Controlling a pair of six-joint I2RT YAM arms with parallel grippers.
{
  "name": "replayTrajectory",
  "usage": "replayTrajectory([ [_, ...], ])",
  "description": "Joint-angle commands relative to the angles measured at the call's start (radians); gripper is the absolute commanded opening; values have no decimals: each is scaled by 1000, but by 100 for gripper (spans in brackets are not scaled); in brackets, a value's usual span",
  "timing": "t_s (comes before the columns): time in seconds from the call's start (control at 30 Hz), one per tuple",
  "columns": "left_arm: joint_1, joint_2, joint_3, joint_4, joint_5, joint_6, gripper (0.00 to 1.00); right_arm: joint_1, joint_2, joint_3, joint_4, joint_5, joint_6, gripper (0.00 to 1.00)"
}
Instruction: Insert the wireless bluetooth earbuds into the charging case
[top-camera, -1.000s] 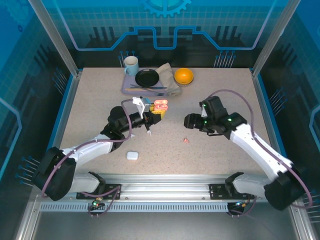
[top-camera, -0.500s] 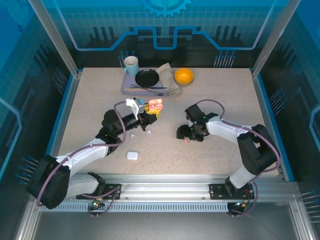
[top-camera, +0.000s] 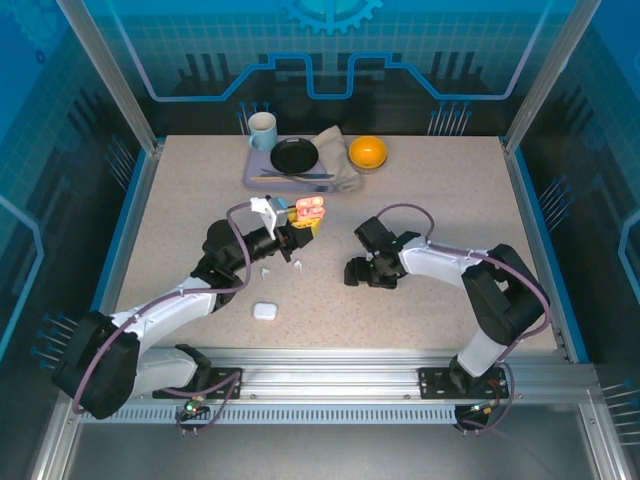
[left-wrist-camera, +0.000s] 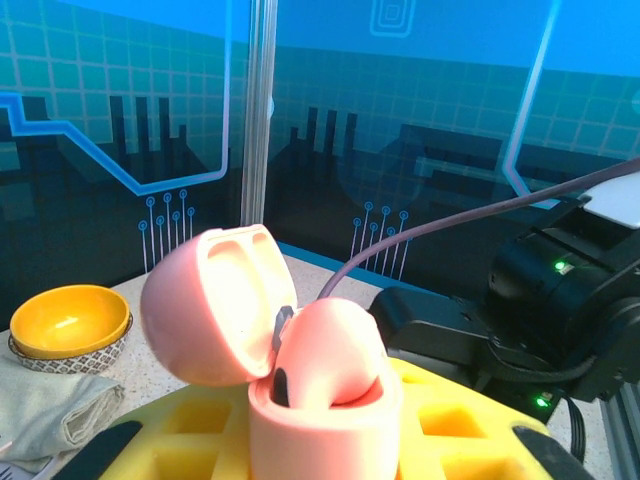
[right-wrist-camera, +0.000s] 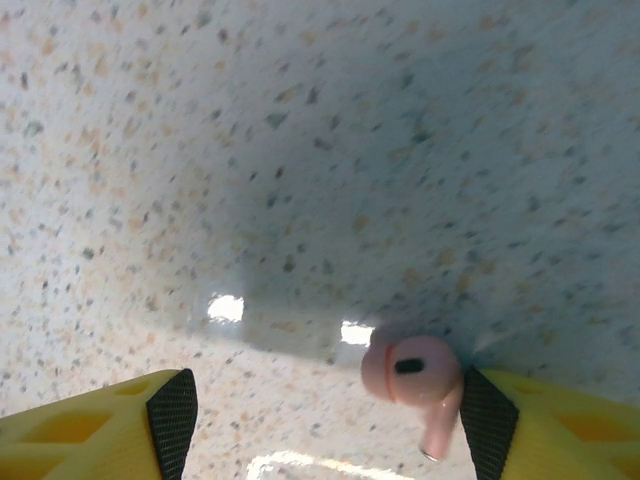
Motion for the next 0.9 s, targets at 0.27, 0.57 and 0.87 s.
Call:
replayTrajectory([
  [0.27,13,-6,-14,53,-16,-6,0,35,-68,67,-209,130,92,74],
  [0.57,24,12,-13,74,-22,-9,0,45,61,249,-368,232,214,71],
  [0.87,38,30,-4,92,-13,-23,0,72,208,326,-428,273,202,65],
])
